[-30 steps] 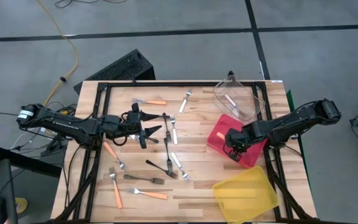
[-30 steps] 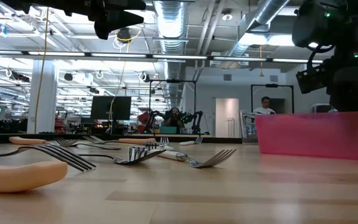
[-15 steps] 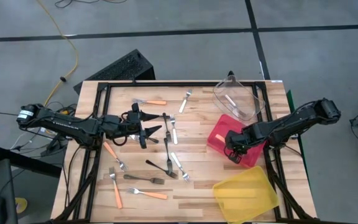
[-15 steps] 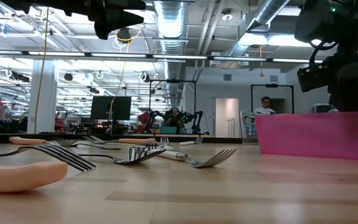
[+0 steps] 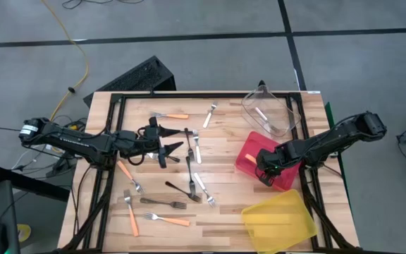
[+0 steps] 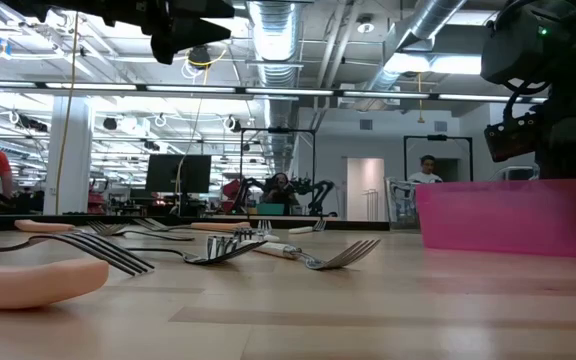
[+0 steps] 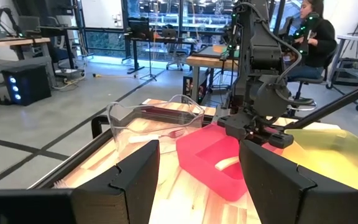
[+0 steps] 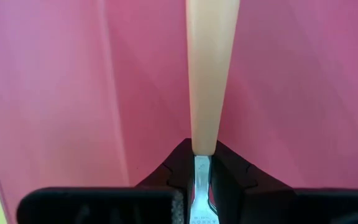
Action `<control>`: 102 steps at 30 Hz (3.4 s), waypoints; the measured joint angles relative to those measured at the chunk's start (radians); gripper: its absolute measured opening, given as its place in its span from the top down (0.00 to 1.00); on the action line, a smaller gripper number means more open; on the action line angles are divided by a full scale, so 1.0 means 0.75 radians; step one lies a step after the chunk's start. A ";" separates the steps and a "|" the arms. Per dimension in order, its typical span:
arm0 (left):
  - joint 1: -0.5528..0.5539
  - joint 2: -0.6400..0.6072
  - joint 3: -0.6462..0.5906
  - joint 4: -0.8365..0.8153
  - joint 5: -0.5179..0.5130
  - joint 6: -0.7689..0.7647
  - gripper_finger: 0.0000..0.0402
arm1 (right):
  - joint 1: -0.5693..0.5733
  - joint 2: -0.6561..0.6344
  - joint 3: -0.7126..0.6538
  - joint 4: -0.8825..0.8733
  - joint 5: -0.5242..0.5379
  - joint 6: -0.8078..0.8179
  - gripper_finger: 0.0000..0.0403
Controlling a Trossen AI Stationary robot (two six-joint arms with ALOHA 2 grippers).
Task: Sort silverware by color (type)
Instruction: Put the orange fork into the red bin, then put the black fork into the yellow bin
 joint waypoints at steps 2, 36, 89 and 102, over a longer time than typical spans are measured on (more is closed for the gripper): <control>0.000 0.000 0.000 0.000 -0.003 0.002 0.49 | 0.000 0.000 -0.001 0.001 0.001 0.001 0.83; 0.000 0.000 0.000 0.000 -0.006 0.002 0.49 | -0.004 0.000 -0.001 0.002 0.008 0.001 0.60; 0.094 0.545 0.117 -0.424 1.088 0.274 0.49 | -0.004 0.001 0.186 -0.126 0.041 -0.095 0.60; -0.372 0.514 0.116 -0.717 0.783 -0.283 0.49 | -0.004 0.000 0.186 -0.098 0.040 -0.110 0.60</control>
